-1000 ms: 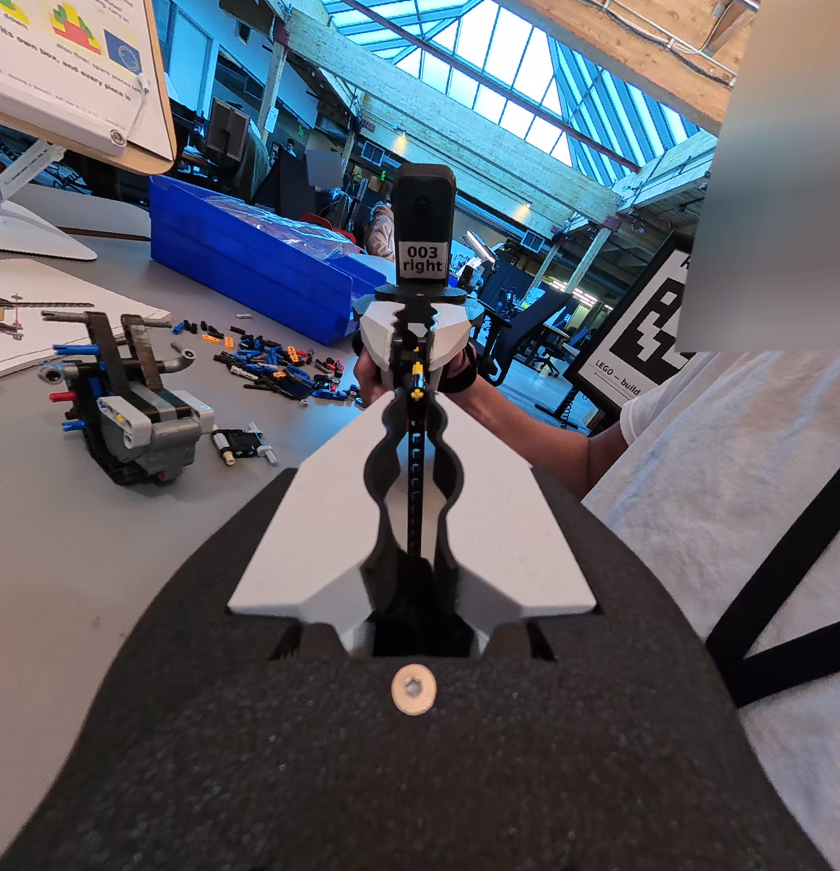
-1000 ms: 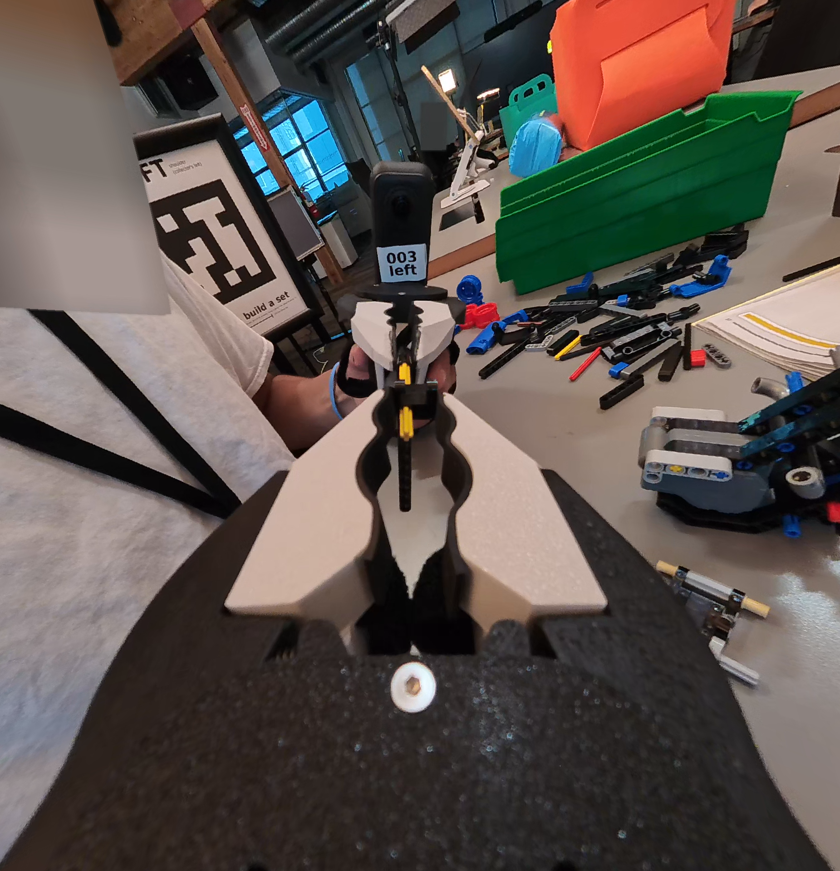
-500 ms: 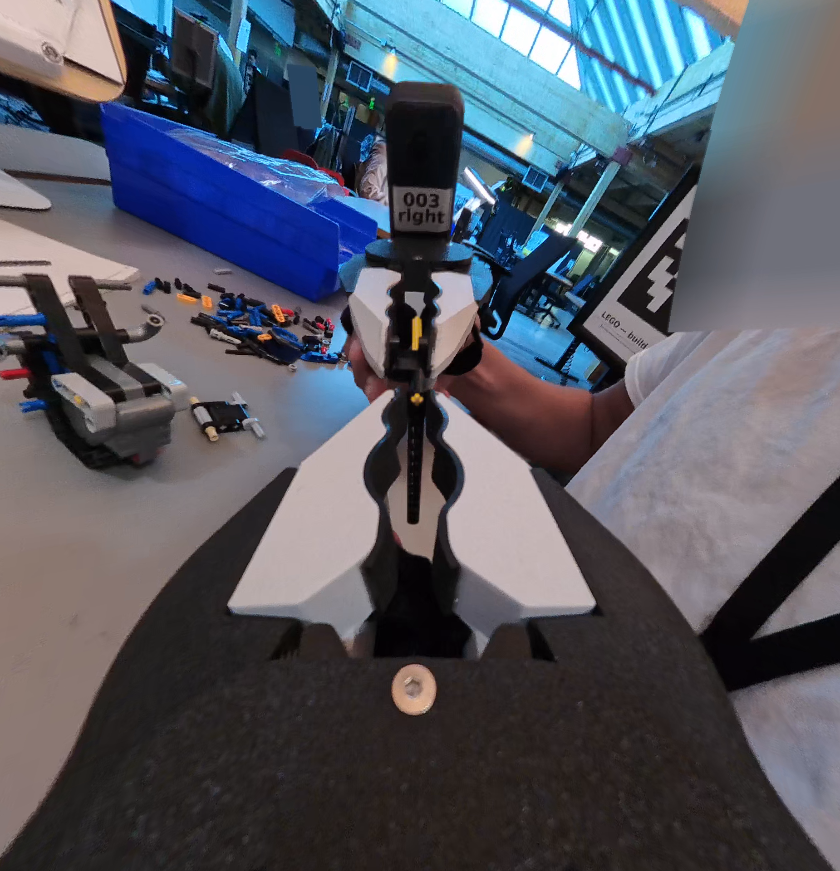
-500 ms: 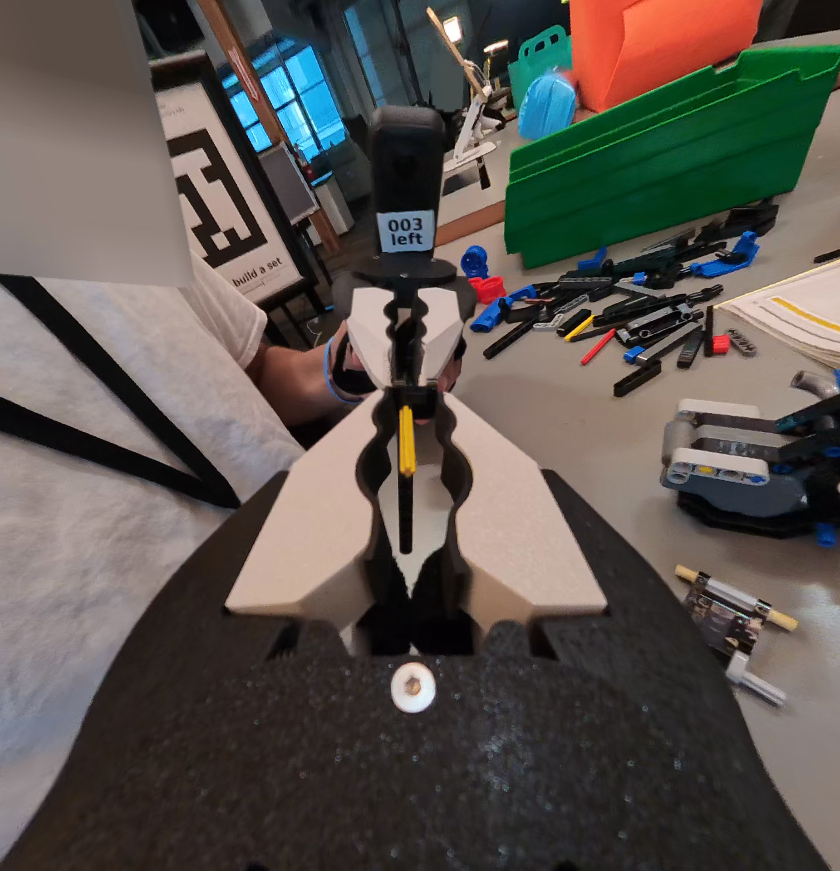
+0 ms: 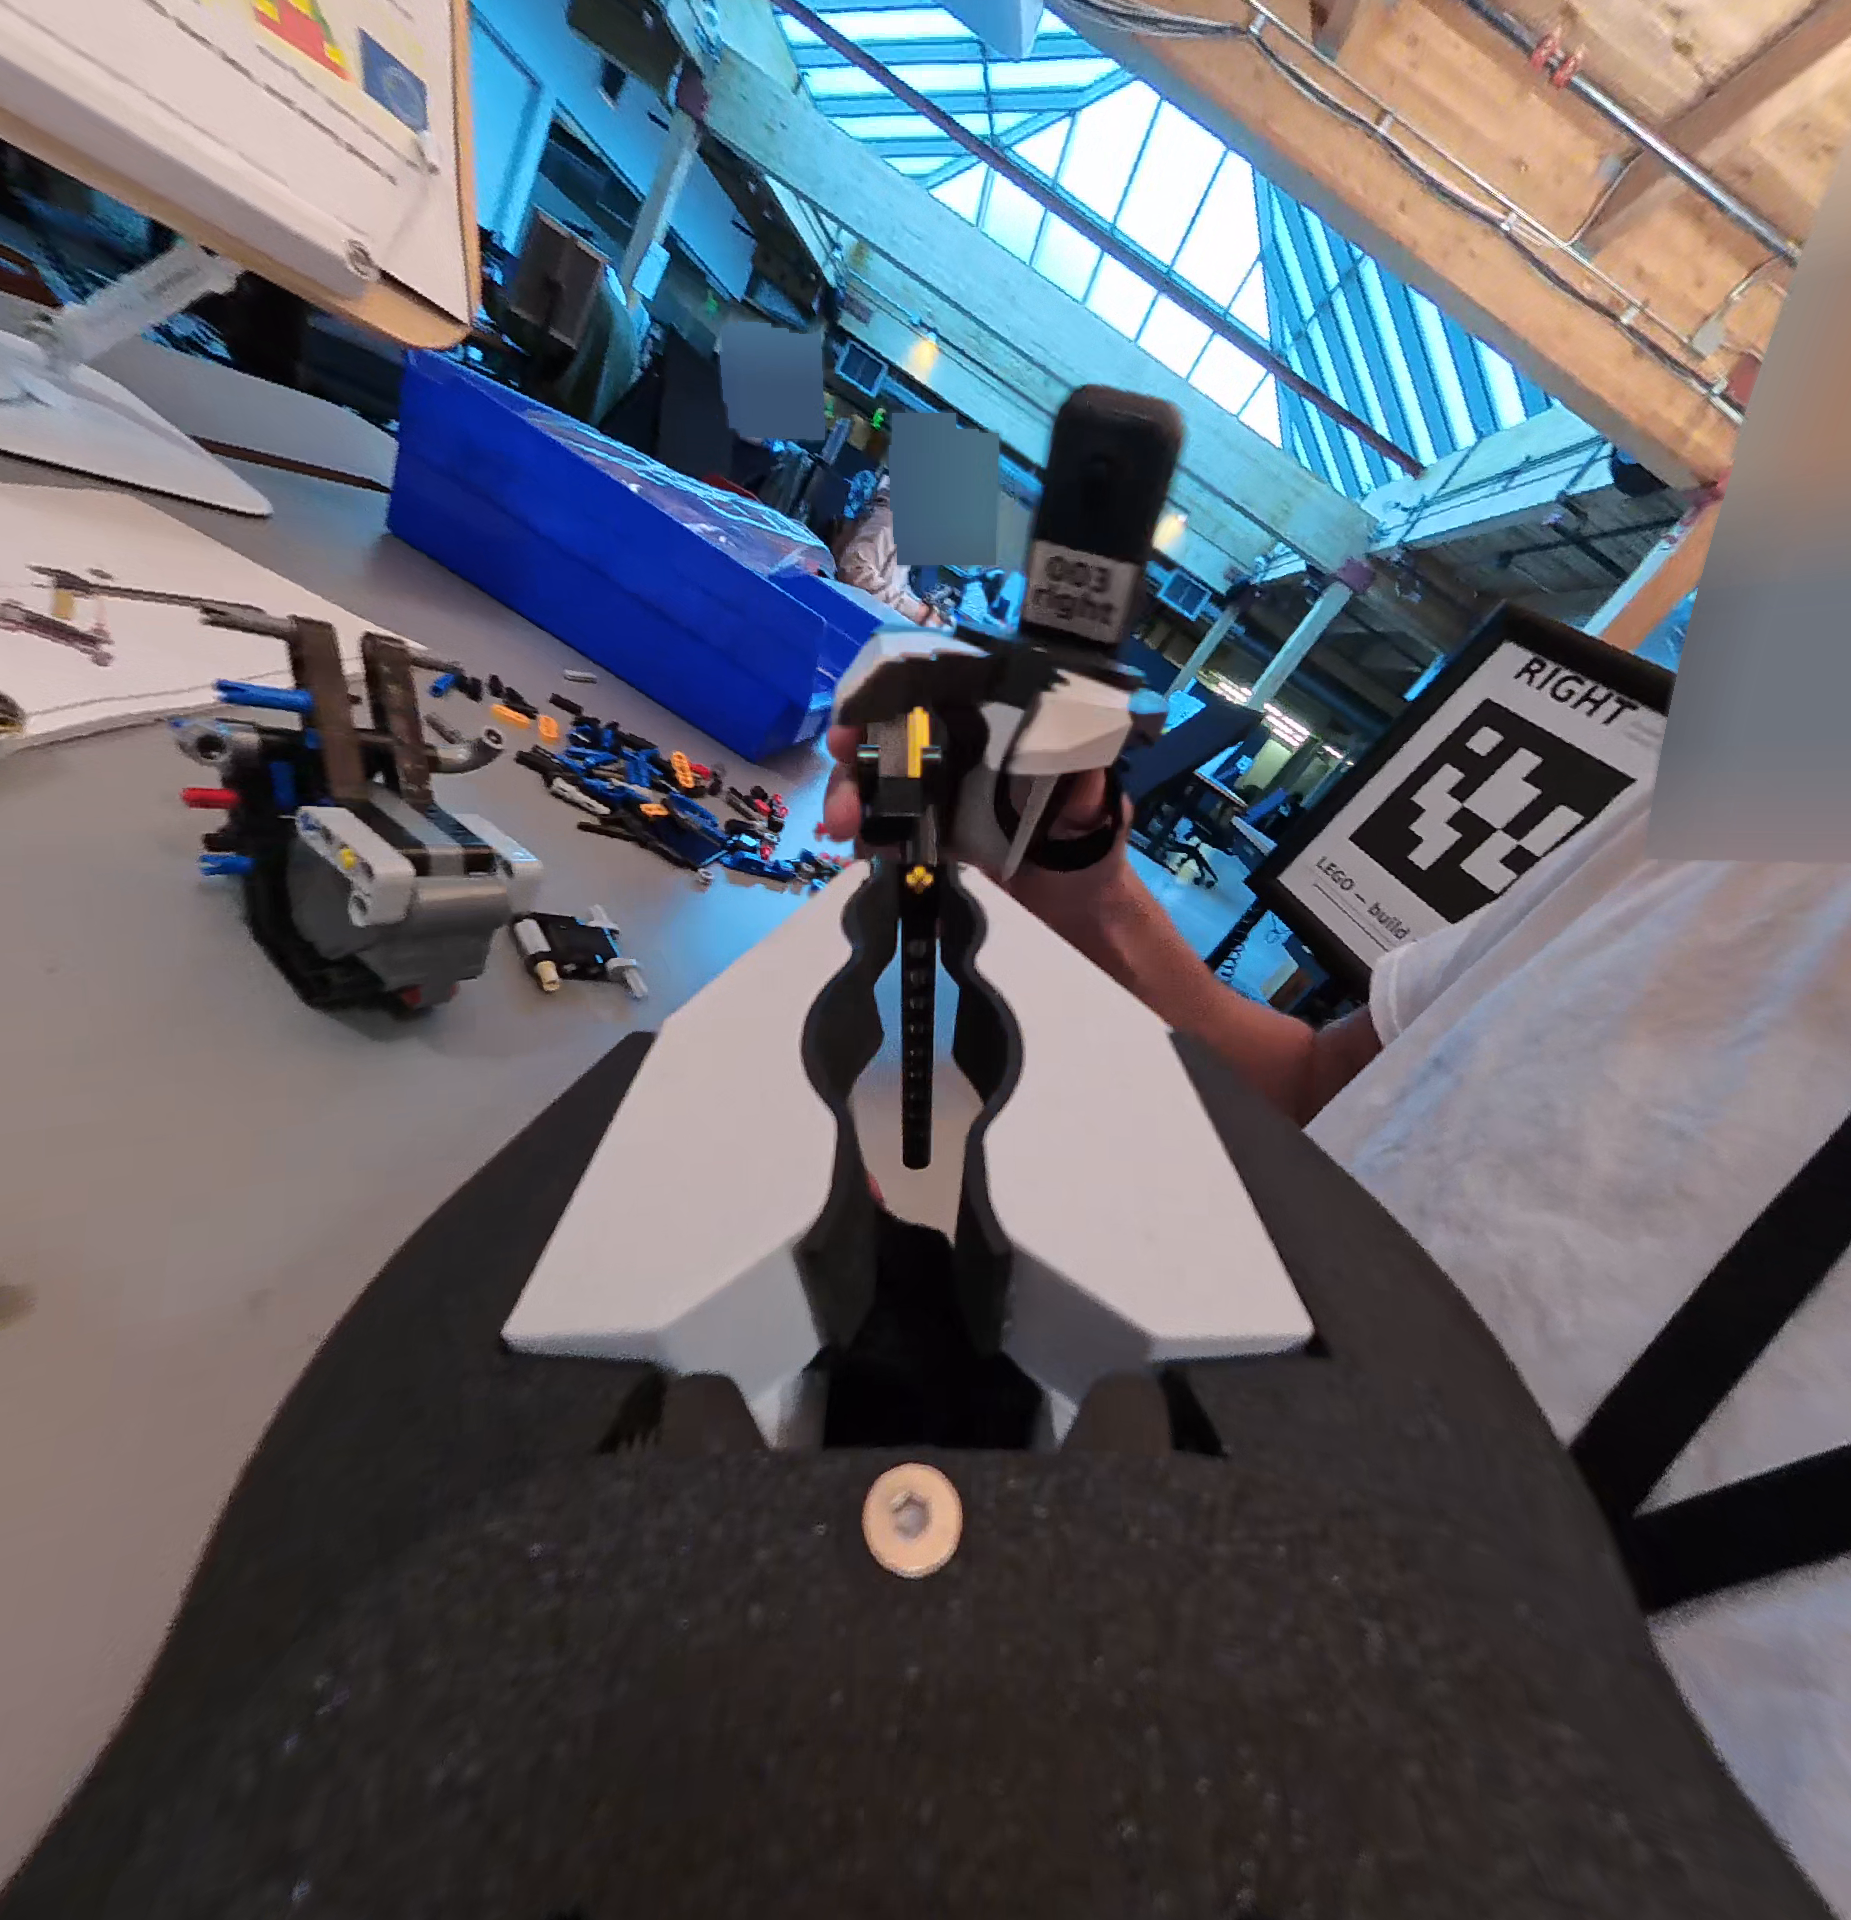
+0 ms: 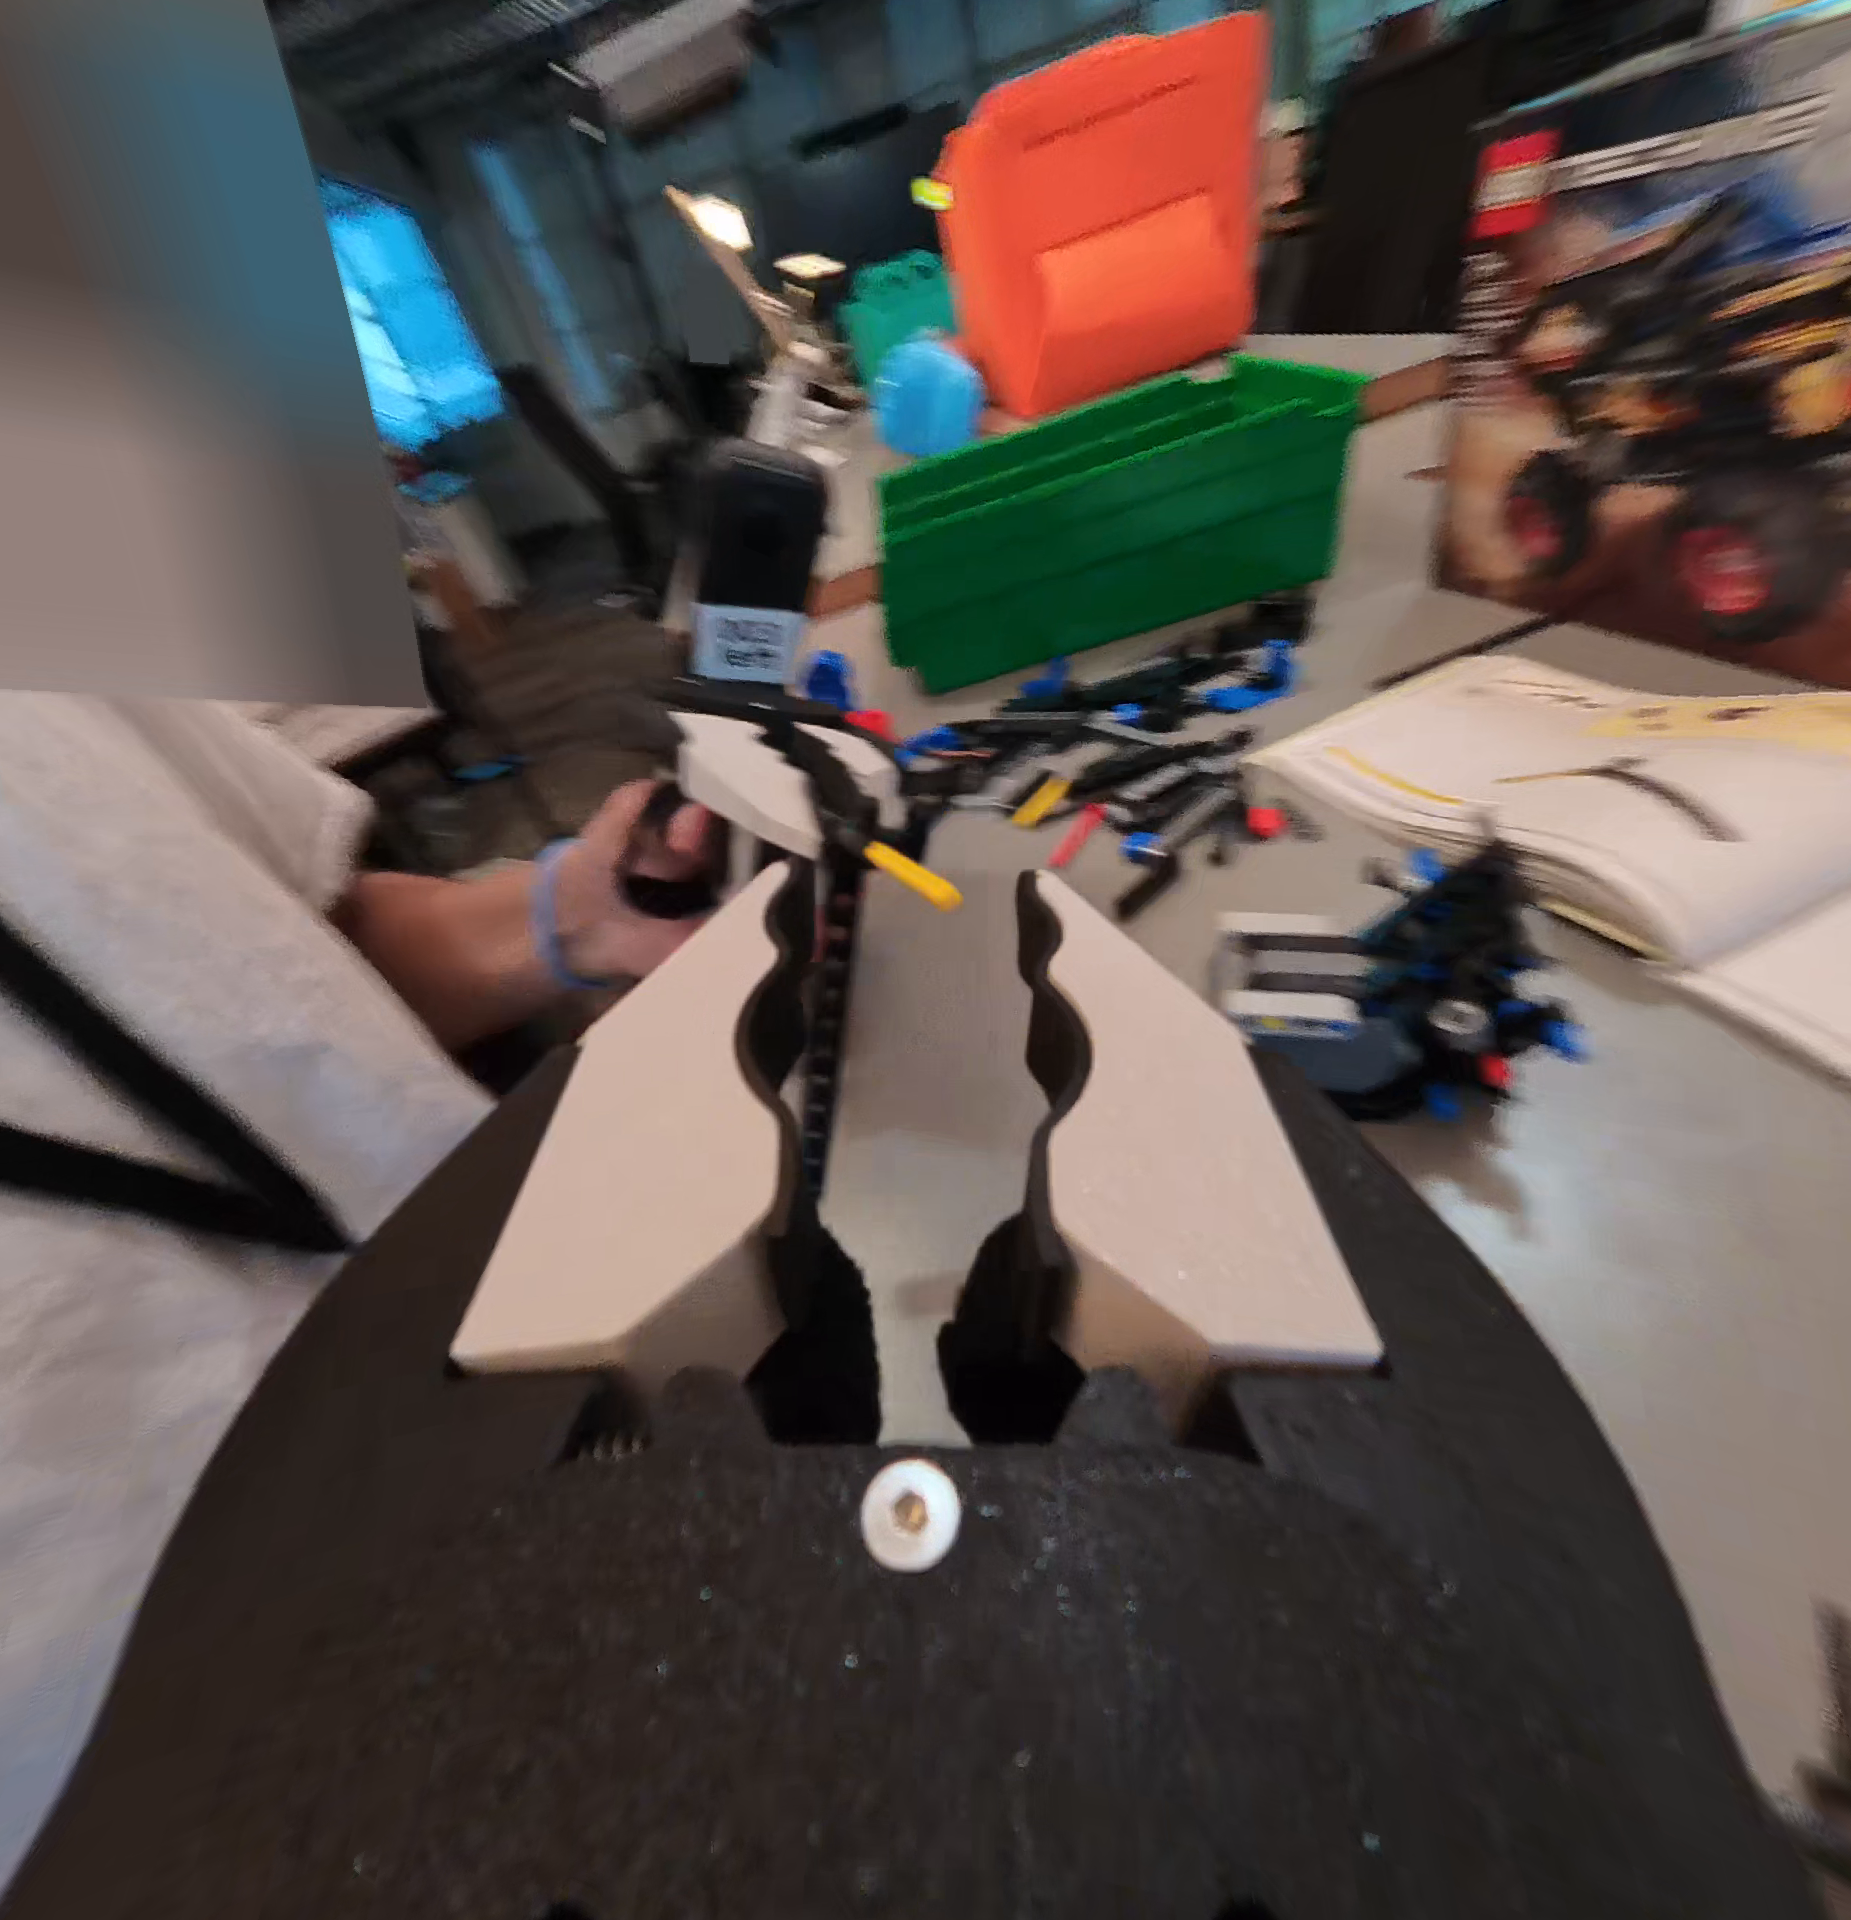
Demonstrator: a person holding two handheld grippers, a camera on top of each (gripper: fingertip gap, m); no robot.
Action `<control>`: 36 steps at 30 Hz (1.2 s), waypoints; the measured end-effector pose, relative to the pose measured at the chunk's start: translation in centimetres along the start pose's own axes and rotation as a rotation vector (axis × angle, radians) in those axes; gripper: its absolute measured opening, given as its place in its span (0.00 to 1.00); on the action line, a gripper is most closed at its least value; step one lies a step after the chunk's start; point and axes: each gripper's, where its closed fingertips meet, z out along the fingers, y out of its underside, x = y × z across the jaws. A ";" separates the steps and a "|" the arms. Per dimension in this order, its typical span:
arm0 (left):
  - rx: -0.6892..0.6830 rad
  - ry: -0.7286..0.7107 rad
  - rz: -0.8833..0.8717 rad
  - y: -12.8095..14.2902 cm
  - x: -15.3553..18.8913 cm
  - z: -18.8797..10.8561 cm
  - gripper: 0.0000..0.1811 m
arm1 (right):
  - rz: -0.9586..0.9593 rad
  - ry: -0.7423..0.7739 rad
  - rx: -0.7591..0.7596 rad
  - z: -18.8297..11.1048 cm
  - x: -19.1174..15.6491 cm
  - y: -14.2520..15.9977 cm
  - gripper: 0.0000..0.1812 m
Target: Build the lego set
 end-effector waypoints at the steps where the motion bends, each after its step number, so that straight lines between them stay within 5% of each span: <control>1: 0.005 -0.020 0.016 -0.1 -0.2 0.0 0.03 | -0.041 0.093 -0.030 -0.1 0.6 0.3 0.22; 6: -0.009 -0.055 0.079 0.1 -0.1 0.2 0.03 | -0.130 0.373 -0.009 -0.6 1.4 0.3 0.17; 14: -0.029 -0.148 0.184 0.5 -0.2 0.6 0.03 | -0.236 0.528 -0.006 -0.5 0.8 0.7 0.18; 23: 0.002 -0.231 0.257 0.3 -0.4 0.7 0.03 | -0.425 0.727 -0.077 0.9 0.9 3.9 0.49; 36: -0.020 -0.196 0.255 1.3 0.8 1.9 0.03 | -0.384 0.818 -0.099 1.2 2.3 2.8 0.42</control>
